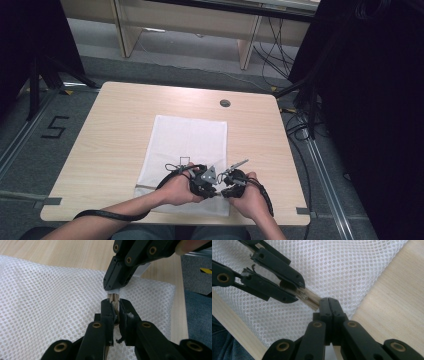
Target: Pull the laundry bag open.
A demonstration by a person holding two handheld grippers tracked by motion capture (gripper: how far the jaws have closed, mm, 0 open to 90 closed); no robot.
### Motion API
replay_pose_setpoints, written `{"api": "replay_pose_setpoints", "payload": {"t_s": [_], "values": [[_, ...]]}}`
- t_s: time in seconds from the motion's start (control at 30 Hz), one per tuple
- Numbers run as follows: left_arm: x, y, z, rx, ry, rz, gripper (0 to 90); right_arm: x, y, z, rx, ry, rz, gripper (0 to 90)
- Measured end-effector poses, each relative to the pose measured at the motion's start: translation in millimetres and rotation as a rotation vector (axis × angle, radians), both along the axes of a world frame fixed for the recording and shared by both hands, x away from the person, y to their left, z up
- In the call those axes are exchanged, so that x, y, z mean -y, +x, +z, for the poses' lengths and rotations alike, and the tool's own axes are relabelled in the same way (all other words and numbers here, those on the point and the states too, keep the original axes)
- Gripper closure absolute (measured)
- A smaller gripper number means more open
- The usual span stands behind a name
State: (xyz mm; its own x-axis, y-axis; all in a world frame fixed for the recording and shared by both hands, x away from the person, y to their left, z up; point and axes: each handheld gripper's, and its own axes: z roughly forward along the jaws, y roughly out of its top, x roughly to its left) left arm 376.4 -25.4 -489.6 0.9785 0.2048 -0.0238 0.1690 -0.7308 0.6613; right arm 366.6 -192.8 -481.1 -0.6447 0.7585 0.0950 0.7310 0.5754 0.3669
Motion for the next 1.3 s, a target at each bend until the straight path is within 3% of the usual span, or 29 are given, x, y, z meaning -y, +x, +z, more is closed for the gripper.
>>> {"api": "replay_pose_setpoints", "payload": {"t_s": [0.3, 0.53, 0.57, 0.6, 0.67, 0.87, 1.3], "values": [[-4.4, 0.0, 0.7, 0.013, -0.003, -0.001, 82.0, -0.4, -0.2, 0.0, 0.004, -0.002, 0.001, 90.0], [-5.4, -0.9, 0.0, -0.002, -0.016, 0.010, 82.0, -0.7, -0.4, 0.1, 0.004, -0.004, 0.000, 90.0], [-5.8, -0.9, 0.0, -0.003, -0.015, 0.011, 82.0, -2.3, -2.3, 0.6, -0.023, 0.001, -0.029, 90.0], [-6.1, -0.7, 0.2, -0.005, -0.016, 0.010, 82.0, -0.9, -0.1, -0.3, 0.009, -0.007, 0.004, 90.0], [-6.5, -0.8, 1.3, 0.006, -0.008, 0.006, 82.0, -0.9, 0.0, -0.2, 0.010, -0.007, 0.008, 90.0], [-6.6, -0.9, 2.3, 0.009, -0.007, 0.005, 82.0, -2.1, -2.1, 0.5, -0.020, 0.000, -0.024, 90.0], [-9.5, -1.9, 2.7, 0.007, -0.011, 0.006, 82.0, -1.4, -1.3, 0.3, -0.009, -0.003, -0.014, 90.0]]}}
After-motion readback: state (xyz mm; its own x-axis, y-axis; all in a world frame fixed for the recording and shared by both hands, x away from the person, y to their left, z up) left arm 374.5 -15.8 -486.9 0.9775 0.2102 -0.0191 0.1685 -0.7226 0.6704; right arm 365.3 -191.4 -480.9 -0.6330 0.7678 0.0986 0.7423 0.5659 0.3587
